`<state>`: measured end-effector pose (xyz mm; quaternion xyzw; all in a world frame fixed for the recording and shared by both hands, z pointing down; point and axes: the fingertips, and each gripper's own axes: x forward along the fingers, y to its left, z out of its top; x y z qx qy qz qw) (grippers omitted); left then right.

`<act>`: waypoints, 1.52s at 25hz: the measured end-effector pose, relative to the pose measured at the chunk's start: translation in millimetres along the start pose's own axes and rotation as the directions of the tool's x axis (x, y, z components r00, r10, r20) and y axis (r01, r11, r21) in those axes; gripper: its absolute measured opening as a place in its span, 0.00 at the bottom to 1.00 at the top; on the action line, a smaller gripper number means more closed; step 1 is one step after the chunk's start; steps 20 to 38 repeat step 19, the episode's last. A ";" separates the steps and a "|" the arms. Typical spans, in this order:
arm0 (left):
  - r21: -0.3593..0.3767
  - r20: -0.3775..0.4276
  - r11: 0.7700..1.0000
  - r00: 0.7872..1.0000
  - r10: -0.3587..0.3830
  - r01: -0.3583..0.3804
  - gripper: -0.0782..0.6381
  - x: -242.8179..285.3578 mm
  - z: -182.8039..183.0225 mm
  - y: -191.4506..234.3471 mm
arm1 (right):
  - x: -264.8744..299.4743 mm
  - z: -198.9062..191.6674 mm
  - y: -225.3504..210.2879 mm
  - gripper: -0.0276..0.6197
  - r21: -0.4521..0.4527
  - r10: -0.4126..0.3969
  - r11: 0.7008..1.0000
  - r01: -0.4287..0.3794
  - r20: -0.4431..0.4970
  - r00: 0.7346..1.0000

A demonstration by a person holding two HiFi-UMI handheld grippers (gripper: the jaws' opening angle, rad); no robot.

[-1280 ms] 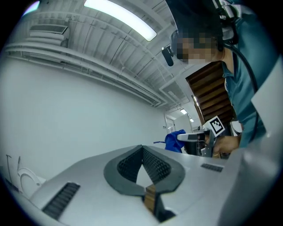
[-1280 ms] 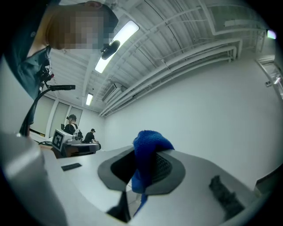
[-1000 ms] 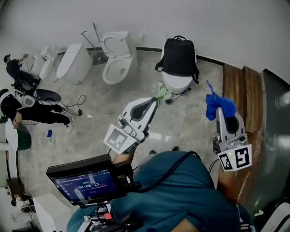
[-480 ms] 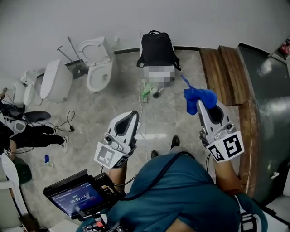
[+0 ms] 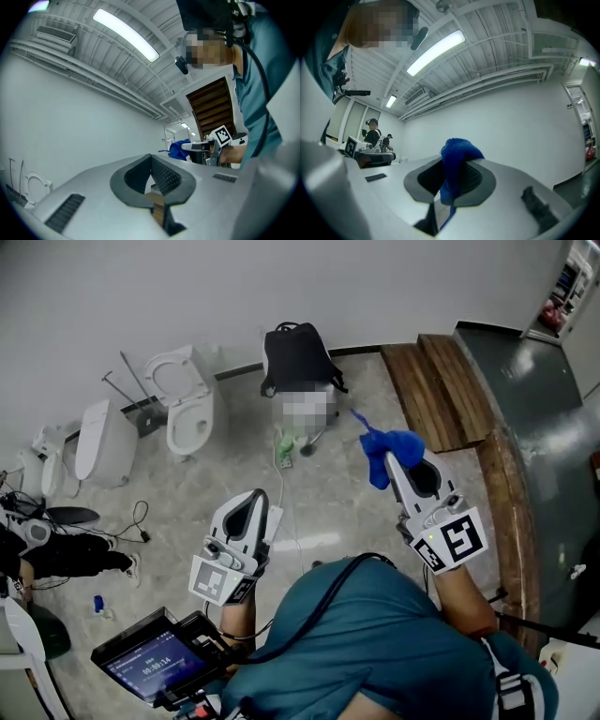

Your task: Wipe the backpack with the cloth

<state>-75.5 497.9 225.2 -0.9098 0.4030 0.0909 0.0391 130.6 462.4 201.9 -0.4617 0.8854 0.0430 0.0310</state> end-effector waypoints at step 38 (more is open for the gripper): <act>0.010 -0.045 0.999 0.998 -0.052 0.053 0.12 16.9 16.6 -47.5 | -52.8 -0.1 -27.2 0.12 0.034 -0.075 0.997 0.076 -0.023 0.997</act>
